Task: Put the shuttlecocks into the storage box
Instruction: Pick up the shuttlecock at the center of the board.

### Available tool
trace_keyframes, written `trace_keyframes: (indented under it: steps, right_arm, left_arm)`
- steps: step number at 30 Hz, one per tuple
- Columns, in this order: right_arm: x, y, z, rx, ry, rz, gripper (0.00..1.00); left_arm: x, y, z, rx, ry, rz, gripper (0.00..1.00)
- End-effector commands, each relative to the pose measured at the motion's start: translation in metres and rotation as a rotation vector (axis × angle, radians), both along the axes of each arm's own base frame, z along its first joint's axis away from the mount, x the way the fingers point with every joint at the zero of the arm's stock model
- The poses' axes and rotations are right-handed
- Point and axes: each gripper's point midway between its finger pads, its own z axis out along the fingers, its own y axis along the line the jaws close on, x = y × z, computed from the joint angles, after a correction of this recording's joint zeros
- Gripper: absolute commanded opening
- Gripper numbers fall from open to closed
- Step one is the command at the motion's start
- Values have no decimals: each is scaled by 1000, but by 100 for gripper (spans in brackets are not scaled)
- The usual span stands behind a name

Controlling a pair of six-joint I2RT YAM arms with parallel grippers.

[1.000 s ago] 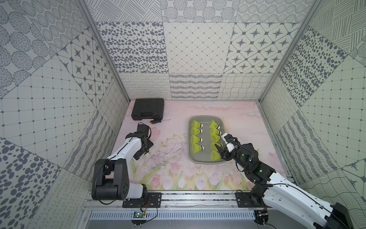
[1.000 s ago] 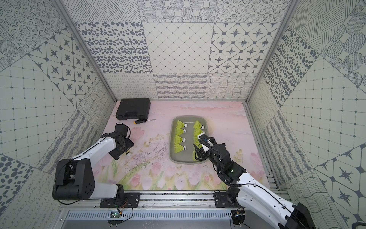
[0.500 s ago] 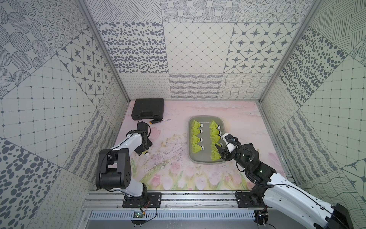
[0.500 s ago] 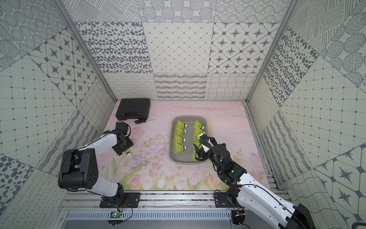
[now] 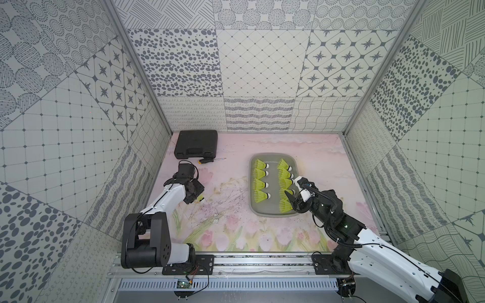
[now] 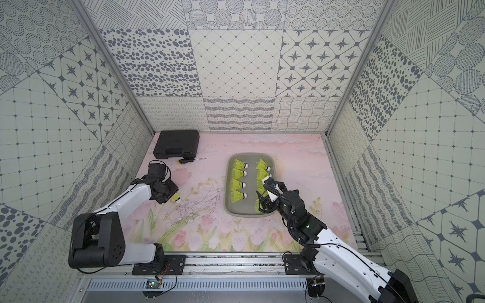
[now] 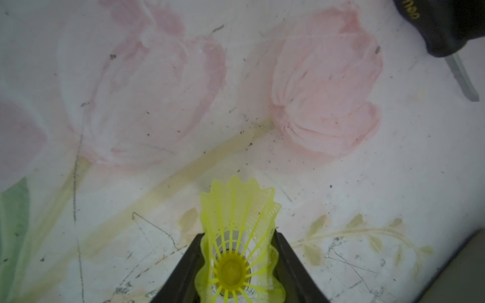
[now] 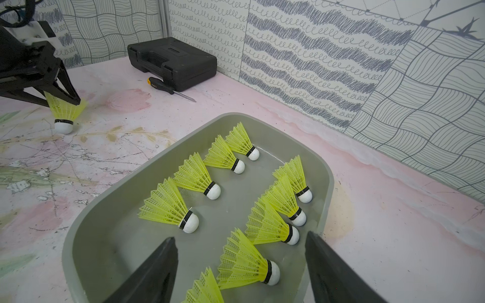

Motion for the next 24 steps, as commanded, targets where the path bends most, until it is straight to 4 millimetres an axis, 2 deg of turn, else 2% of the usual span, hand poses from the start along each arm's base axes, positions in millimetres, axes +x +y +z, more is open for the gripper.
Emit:
trace_keyframes:
  steps: [1,5,16,20,21,24]
  right_arm:
    - [2,9,11,56,-11,26,80]
    - [2,20,12,93,18,60,79]
    - [-1,66,14,153,124,221,76]
    - [-7,82,3,141,172,280,76]
    - [-6,88,15,157,155,295,76]
    - [-10,101,14,156,179,341,76]
  left_arm:
    - [15,-39,29,-224,-147,-35,40]
    - [14,-60,45,-286,-177,-77,39]
    - [15,-138,95,-383,-278,-218,39]
    - [16,-164,109,-412,-308,-266,39]
    - [16,-169,111,-413,-314,-275,39]
    - [16,-185,120,-422,-332,-311,39]
